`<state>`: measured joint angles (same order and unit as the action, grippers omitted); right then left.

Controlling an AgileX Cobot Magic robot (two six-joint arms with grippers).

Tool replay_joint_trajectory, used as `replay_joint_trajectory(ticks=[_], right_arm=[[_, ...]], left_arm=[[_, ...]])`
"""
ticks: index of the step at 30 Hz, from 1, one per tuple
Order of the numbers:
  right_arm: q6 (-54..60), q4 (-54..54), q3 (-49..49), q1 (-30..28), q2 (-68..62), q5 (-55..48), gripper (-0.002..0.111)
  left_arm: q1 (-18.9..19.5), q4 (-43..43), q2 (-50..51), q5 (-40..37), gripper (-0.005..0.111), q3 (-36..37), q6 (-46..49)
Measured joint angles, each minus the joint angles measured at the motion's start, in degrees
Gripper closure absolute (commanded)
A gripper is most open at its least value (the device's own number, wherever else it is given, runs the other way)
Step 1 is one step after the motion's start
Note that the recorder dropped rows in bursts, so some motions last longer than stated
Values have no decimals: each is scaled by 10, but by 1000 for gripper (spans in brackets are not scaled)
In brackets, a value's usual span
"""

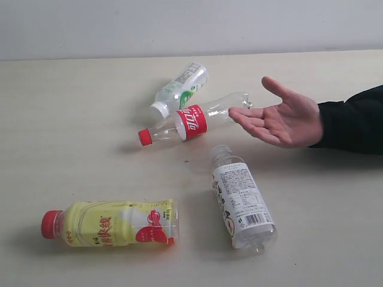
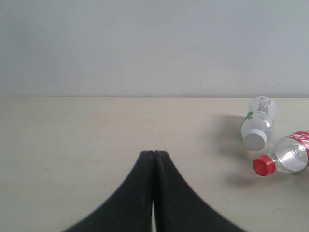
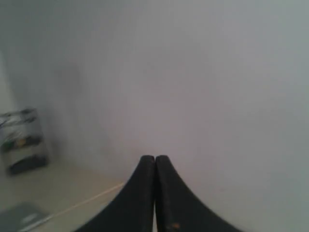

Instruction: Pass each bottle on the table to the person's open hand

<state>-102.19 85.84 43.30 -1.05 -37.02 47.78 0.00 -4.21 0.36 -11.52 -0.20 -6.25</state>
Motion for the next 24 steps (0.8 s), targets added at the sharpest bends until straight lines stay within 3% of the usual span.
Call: replay_joint_trajectory(ticks=[4, 12, 17, 24], right_arm=[[-26, 76, 84, 0, -108, 175, 108], [-41, 141, 129, 30, -206, 210, 108], [122, 146, 131, 63, -196, 117, 108], [268, 147, 131, 70, -145, -161, 105]], left_arm=[[0, 0, 0, 0, 107, 0, 0], [0, 0, 0, 0, 107, 0, 0], [0, 0, 0, 0, 107, 0, 0], [0, 0, 0, 0, 107, 0, 0]])
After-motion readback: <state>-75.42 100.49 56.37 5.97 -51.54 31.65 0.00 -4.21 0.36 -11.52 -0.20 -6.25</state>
